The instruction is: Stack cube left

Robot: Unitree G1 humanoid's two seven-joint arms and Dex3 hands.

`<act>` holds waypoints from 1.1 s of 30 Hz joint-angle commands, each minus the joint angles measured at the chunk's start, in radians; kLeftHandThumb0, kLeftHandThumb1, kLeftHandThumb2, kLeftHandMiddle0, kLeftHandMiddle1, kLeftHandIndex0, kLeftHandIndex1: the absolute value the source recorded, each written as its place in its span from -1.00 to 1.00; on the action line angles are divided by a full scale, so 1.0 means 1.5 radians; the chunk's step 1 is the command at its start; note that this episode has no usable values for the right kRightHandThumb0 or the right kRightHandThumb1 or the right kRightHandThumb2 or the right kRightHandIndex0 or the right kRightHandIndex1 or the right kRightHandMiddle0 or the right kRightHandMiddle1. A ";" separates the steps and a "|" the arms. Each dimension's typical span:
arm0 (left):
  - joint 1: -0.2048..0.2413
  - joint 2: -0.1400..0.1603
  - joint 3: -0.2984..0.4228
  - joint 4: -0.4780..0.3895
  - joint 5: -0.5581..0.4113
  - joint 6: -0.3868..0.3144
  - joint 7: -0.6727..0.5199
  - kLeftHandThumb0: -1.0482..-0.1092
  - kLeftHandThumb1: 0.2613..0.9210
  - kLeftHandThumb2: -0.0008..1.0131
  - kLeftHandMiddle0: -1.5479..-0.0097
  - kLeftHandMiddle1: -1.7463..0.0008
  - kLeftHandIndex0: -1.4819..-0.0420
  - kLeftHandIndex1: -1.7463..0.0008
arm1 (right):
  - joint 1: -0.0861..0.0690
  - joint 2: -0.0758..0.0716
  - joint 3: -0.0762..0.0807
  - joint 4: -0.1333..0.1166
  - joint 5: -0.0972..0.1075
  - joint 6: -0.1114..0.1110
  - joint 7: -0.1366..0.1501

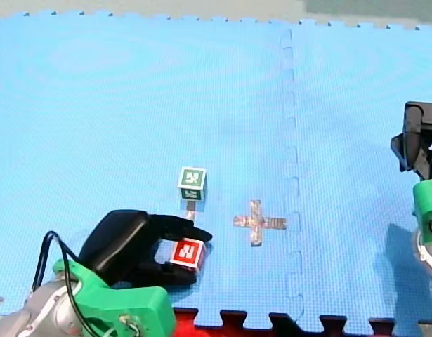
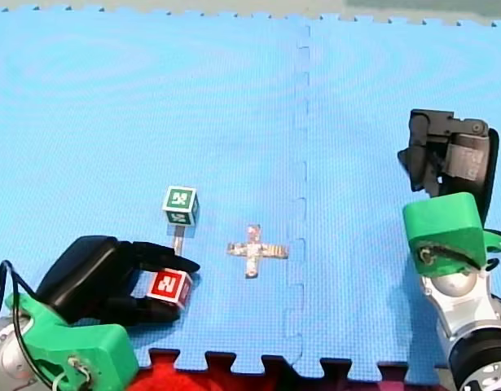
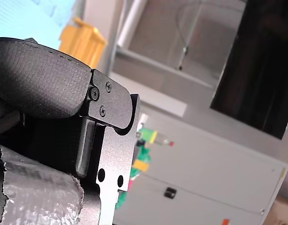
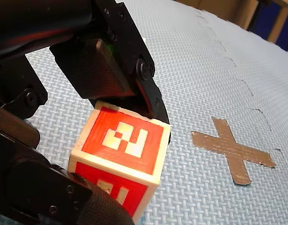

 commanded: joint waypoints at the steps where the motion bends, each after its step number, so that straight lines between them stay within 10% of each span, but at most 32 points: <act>1: 0.008 0.000 0.001 -0.032 -0.007 0.016 -0.028 0.13 0.66 -0.99 -0.18 -1.00 -0.65 0.85 | 0.003 -0.001 0.001 0.002 -0.001 0.003 -0.004; 9: 0.074 0.018 0.039 -0.463 -0.022 0.285 -0.258 0.20 0.64 -1.00 -0.19 -1.00 -0.65 0.86 | 0.007 0.000 0.003 0.013 -0.006 0.006 -0.008; 33: -0.015 -0.036 -0.018 -0.322 0.068 0.329 -0.205 0.28 0.64 -1.00 -0.21 -1.00 -0.70 0.86 | -0.003 0.016 0.004 0.022 -0.007 0.019 -0.008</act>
